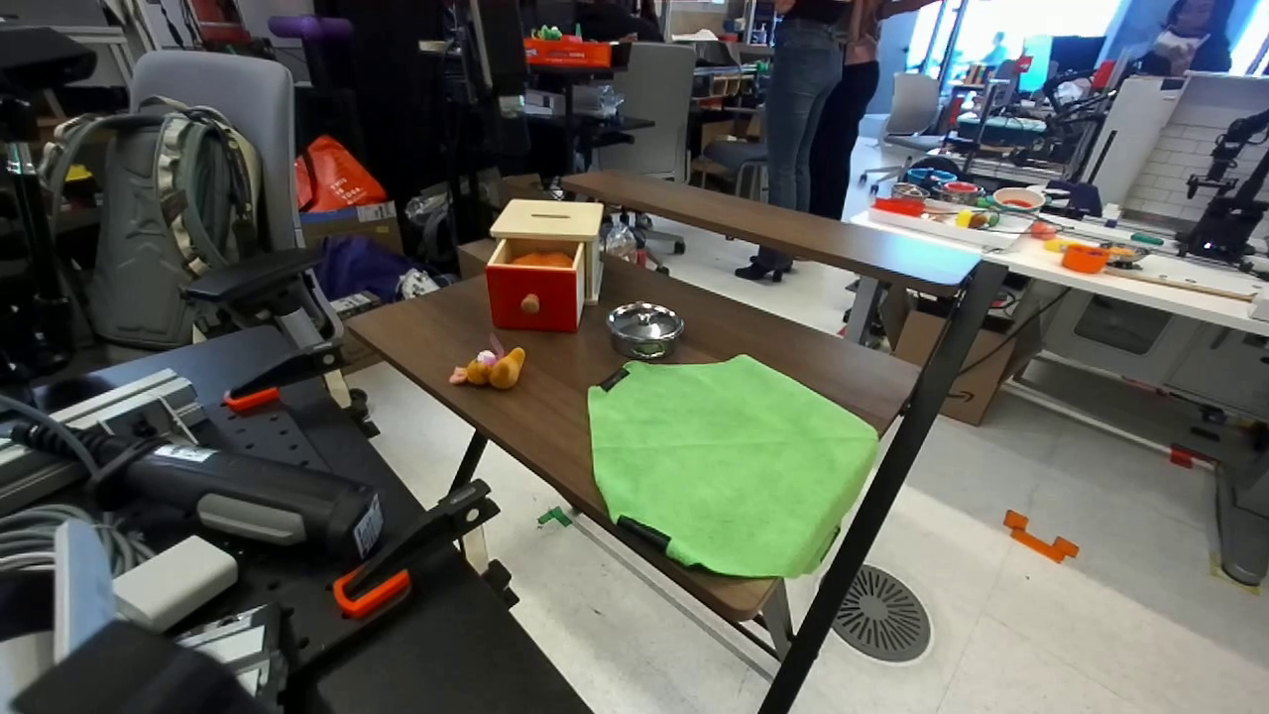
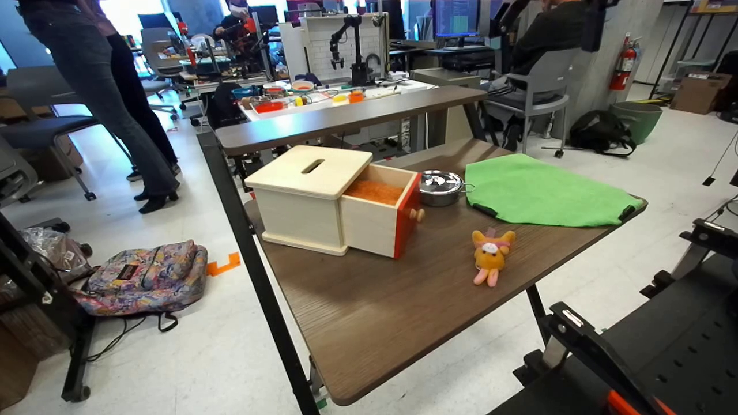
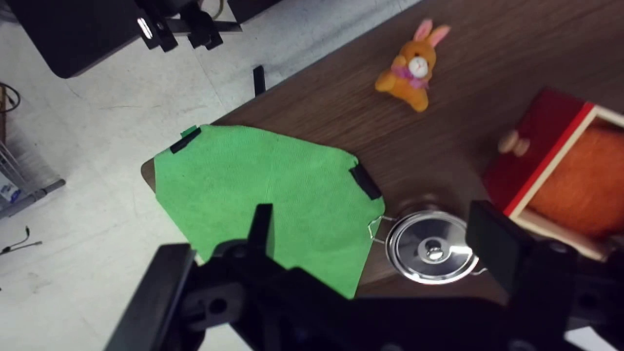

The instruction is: Pick up the lid from the pot and put it on the table

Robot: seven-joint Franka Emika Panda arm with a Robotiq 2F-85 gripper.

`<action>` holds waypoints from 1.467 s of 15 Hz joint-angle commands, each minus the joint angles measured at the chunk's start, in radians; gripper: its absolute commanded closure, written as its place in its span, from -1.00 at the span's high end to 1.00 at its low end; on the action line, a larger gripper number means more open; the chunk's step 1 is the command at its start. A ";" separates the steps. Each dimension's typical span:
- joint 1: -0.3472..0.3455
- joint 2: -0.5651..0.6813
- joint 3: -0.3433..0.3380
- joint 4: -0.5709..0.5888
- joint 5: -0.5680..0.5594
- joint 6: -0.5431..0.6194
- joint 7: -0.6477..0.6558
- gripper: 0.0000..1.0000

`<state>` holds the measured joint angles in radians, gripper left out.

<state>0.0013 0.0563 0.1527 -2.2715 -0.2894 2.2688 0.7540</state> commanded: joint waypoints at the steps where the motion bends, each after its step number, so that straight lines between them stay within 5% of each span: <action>1: 0.035 0.169 -0.080 0.139 -0.070 0.070 0.173 1.00; 7: 0.126 0.422 -0.198 0.334 -0.080 0.163 0.384 1.00; 22: 0.142 0.766 -0.245 0.658 0.152 0.175 0.373 1.00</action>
<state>0.1349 0.7748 -0.0718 -1.6741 -0.1823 2.4356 1.1507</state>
